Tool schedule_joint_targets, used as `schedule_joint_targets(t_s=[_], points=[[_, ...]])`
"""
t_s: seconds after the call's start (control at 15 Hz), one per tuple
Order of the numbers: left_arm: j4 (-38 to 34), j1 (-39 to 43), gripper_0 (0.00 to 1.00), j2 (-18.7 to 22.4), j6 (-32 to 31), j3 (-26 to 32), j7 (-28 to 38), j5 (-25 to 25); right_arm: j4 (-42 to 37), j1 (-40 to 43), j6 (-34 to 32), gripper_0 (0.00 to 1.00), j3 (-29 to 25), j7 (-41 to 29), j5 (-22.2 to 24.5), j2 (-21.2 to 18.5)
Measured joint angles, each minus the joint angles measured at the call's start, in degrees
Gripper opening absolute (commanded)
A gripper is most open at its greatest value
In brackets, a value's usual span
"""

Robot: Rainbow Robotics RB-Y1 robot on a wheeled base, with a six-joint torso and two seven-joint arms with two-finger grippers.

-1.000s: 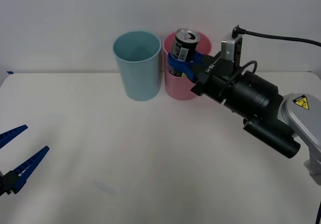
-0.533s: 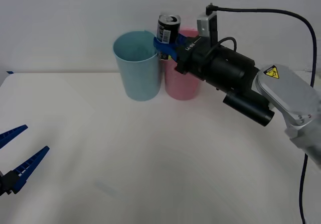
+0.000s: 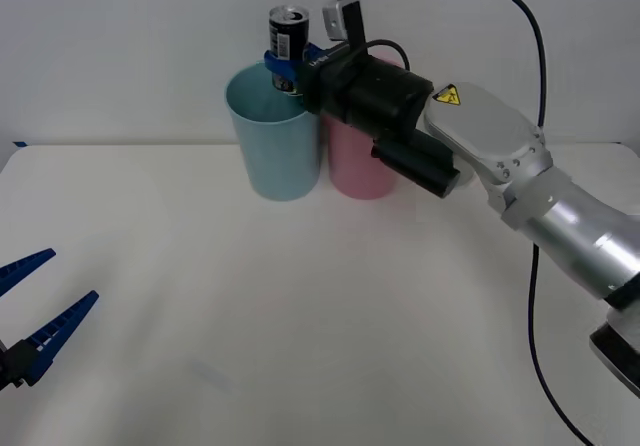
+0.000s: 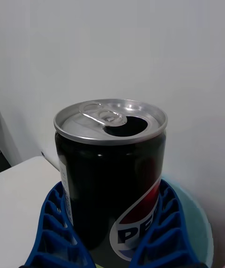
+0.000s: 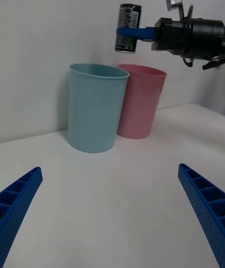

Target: Grasp the object on the table and drop it into the matching bin: aluminum can to the light blue bin, PET bottle to the pink bin.

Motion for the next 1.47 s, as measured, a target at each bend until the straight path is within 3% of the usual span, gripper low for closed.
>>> schedule_joint_targets(t_s=[0.4,0.73,0.8,0.87,0.93,1.47], points=[[0.0,0.0,1.0,0.0,0.0,0.0,0.0,0.0,11.53,-7.08,6.62,0.0,2.21,1.12,-0.21,7.56],[0.0,0.0,1.0,0.0,0.0,0.0,0.0,0.0,12.26,-7.9,10.89,0.0,4.64,2.1,-1.16,8.29],[0.0,0.0,1.0,0.0,0.0,0.0,0.0,0.0,12.26,-7.91,10.9,0.05,4.63,2.22,-1.18,8.29],[0.0,0.0,1.0,0.0,0.0,0.0,0.0,0.0,12.26,-7.91,10.9,0.43,4.66,2.28,-1.21,8.29],[0.0,0.0,1.0,0.0,0.0,0.0,0.0,0.0,12.26,-7.91,10.92,1.0,4.65,2.36,-1.26,8.29],[0.0,0.0,1.0,0.0,0.0,0.0,0.0,0.0,8.66,-6.39,11.06,1.0,4.41,2.99,-1.61,7.03]])
